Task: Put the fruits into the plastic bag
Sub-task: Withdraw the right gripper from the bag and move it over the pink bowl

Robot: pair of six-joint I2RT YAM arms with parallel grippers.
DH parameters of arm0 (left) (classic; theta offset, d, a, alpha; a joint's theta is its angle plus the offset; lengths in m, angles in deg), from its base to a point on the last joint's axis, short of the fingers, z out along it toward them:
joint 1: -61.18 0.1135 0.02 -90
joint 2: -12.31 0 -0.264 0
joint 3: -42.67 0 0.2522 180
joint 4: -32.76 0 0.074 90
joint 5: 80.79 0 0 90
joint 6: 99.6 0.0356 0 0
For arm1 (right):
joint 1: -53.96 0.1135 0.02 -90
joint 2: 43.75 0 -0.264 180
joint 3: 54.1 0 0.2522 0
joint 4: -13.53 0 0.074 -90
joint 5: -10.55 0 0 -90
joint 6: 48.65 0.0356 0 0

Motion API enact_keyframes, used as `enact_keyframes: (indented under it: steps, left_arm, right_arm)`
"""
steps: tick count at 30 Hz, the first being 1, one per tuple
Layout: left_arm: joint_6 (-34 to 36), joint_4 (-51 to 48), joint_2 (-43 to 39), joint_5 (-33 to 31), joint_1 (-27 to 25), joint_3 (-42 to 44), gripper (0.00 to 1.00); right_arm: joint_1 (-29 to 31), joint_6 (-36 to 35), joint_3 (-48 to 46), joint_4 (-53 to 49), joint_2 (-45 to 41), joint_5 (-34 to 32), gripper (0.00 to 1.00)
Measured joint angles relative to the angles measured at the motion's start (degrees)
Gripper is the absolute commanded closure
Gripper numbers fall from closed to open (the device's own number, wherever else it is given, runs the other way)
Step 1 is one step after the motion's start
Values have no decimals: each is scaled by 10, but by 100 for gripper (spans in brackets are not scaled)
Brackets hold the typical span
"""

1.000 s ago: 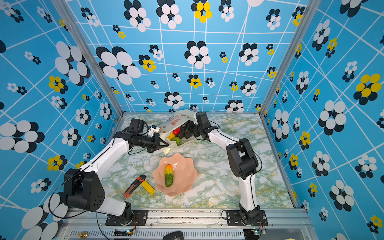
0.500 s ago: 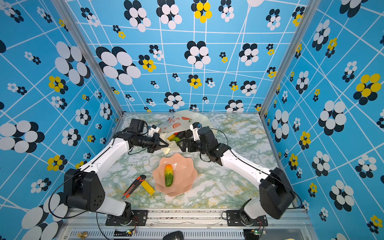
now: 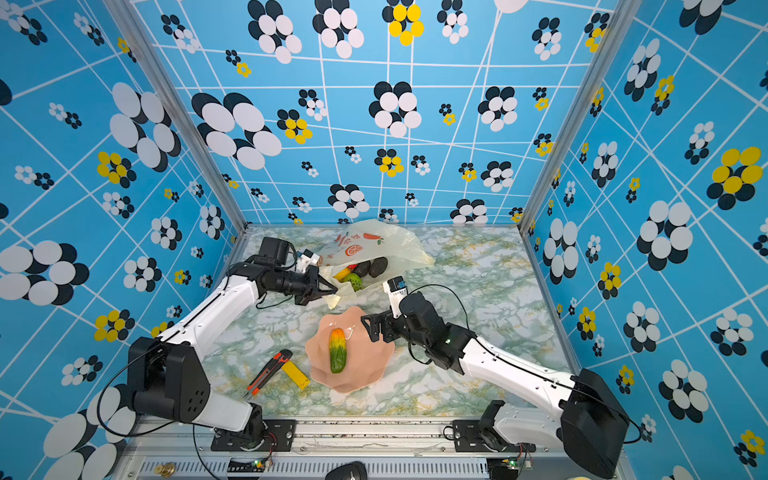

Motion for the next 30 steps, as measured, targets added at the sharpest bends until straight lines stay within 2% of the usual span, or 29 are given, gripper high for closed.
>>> enact_keyframes:
  steps: [7, 15, 20, 30]
  left_arm:
    - [0, 2, 0, 0, 1, 7, 100]
    - [0, 4, -2, 0, 8, 13, 100]
    - [0, 5, -9, 0, 10, 17, 100]
    - [0, 4, -20, -4, 19, 27, 100]
  right_arm:
    - [25, 29, 104, -78, 132, 23, 9]
    - [49, 27, 255, -168, 264, 31, 16]
    - [67, 24, 307, -209, 310, 31, 18]
    - [111, 22, 338, -266, 364, 28, 20]
